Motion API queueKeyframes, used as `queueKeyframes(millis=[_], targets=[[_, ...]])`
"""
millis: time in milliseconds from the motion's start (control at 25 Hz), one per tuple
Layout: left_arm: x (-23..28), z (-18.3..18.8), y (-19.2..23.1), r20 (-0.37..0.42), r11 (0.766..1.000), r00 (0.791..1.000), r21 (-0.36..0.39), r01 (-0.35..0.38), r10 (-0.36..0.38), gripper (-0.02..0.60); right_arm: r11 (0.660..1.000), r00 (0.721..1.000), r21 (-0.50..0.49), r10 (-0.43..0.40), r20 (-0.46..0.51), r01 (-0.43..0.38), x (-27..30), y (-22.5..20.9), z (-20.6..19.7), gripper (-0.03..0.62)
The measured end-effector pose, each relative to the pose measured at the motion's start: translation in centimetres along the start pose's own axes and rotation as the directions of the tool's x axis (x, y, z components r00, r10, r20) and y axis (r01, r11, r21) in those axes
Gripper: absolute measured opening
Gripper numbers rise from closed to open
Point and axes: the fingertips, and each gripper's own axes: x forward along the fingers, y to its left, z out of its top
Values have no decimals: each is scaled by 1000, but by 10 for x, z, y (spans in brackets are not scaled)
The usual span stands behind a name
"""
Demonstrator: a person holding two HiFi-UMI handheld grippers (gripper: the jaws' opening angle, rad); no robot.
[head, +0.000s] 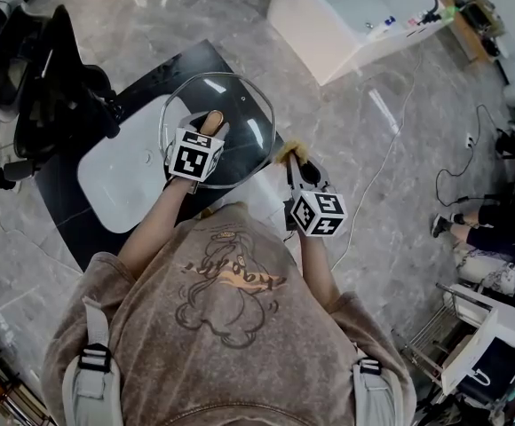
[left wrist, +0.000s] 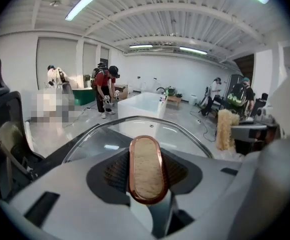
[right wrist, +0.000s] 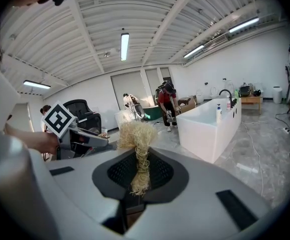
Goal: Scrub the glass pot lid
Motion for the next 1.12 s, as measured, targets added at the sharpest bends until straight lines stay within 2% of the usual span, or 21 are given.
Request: queueKeyframes(millis=[120, 200, 280, 360, 440, 480, 520, 560, 600, 640, 680, 720, 760, 800, 880, 1000, 1120], targets=[[-10, 7, 2, 40, 986, 995, -138, 92, -88, 179, 1000, 1000, 9, -25, 9, 25, -2, -10, 3, 48], [-19, 13, 3, 86, 958, 984, -231, 169, -153, 178, 999, 999, 15, -41, 14, 40, -4, -17, 5, 48], [-27, 19, 5, 150, 906, 964, -333, 260, -222, 178, 999, 999, 18, -51, 18, 51, -4, -21, 6, 48], [-37, 26, 7, 231, 827, 931, -432, 359, -283, 178, 998, 998, 17, -55, 18, 54, -4, -21, 7, 48], [-47, 35, 7, 321, 728, 885, -506, 462, -338, 178, 999, 999, 13, -51, 17, 51, -3, -18, 7, 48], [-53, 39, 6, 367, 671, 856, -535, 514, -363, 178, 999, 999, 11, -48, 16, 48, -3, -16, 8, 48], [-58, 44, 5, 416, 601, 821, -561, 569, -390, 178, 999, 999, 10, -45, 15, 45, -2, -14, 8, 48], [-63, 49, 3, 470, 512, 778, -586, 628, -417, 178, 999, 999, 9, -42, 14, 42, -1, -12, 9, 48], [-67, 53, 0, 523, 412, 732, -606, 680, -438, 178, 999, 999, 7, -39, 13, 39, 0, -10, 9, 48], [-71, 54, 0, 562, 326, 696, -622, 712, -448, 178, 999, 999, 5, -35, 13, 35, 1, -8, 9, 48], [-74, 54, 1, 587, 262, 673, -634, 728, -450, 178, 1000, 999, 3, -31, 12, 31, 1, -7, 8, 48], [-77, 54, 3, 605, 215, 657, -641, 737, -449, 178, 1000, 1000, 0, -28, 11, 28, 2, -5, 8, 48], [-79, 54, 4, 621, 179, 643, -643, 745, -448, 178, 1000, 1000, -2, -25, 10, 25, 3, -4, 8, 48], [-82, 55, 6, 633, 151, 631, -642, 752, -448, 178, 1000, 1000, -5, -22, 9, 22, 3, -2, 8, 48], [-86, 56, 8, 649, 119, 615, -638, 761, -449, 178, 1000, 1000, -10, -17, 9, 17, 4, 1, 9, 48], [-90, 57, 8, 656, 98, 601, -635, 767, -456, 178, 1000, 1000, -18, -6, 11, 7, 6, 6, 11, 48], [-93, 58, 4, 659, 90, 593, -630, 771, -463, 178, 1000, 999, -21, 23, 27, -23, 11, 16, 21, 48]])
